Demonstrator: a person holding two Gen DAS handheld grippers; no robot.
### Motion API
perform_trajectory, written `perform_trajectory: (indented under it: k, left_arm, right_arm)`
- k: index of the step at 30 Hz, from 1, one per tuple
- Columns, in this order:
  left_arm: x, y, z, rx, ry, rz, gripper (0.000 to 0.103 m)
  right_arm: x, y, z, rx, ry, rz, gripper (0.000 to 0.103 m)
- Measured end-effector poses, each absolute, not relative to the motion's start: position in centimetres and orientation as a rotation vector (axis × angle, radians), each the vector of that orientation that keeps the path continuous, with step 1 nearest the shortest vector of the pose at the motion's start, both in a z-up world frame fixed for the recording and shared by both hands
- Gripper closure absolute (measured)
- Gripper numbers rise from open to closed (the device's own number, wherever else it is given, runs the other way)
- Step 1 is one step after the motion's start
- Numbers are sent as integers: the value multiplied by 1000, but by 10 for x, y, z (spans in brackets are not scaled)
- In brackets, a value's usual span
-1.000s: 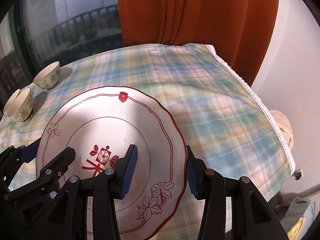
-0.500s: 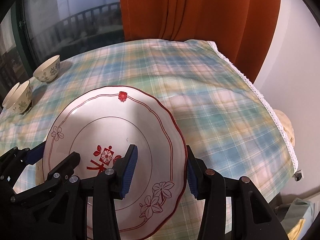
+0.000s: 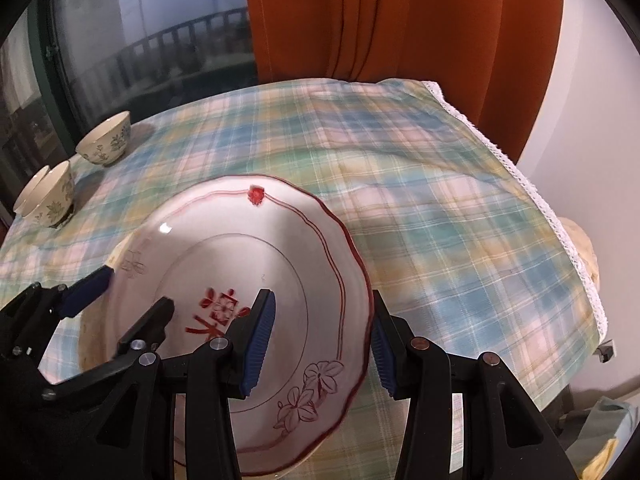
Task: Organize plates and bowls
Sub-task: 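Lift the red-rimmed plate with both grippers and carry it to the yellow-flower plates, then lower the red-rimmed plate onto the yellow-flower plates and open both grippers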
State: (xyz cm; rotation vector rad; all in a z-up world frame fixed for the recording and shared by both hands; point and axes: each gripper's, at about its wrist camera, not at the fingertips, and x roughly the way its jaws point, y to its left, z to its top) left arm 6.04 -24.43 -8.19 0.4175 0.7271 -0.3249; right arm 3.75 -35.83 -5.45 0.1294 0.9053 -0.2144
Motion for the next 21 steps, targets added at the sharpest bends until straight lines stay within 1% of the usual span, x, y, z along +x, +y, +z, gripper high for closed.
perform_trajectory:
  k: [8,9,10,11,13,15,18,21]
  left_arm:
    - [64,-235,-78,351,783,-346,34]
    - [64,-234,-78,347,787,-350,34]
    - [64,-234,-78,343,792,-353,33]
    - [64,-234,-78,341,796,-357,33]
    - [63,-234,-77,335,800,-362,33]
    - [64,-233,-76,329,802,-367,32]
    - [64,-231,-74,324,803,-372,32]
    - [66,-227,-73,317,802,-349,28]
  right_arm:
    - [31,-361,-46,105,859,-233,55]
    - [30,-361,-44,100,851,-231,62]
    - [29,-360,-43,85,842,-223,67]
    - [28,-360,-42,73,834,-217,68]
    - [28,-360,-43,48,833,-217,78]
    - [29,-363,-47,51,853,-215,82]
    - [29,-362,-51,45,864,-209,81]
    - [30,-354,-51,24,866,-204,81]
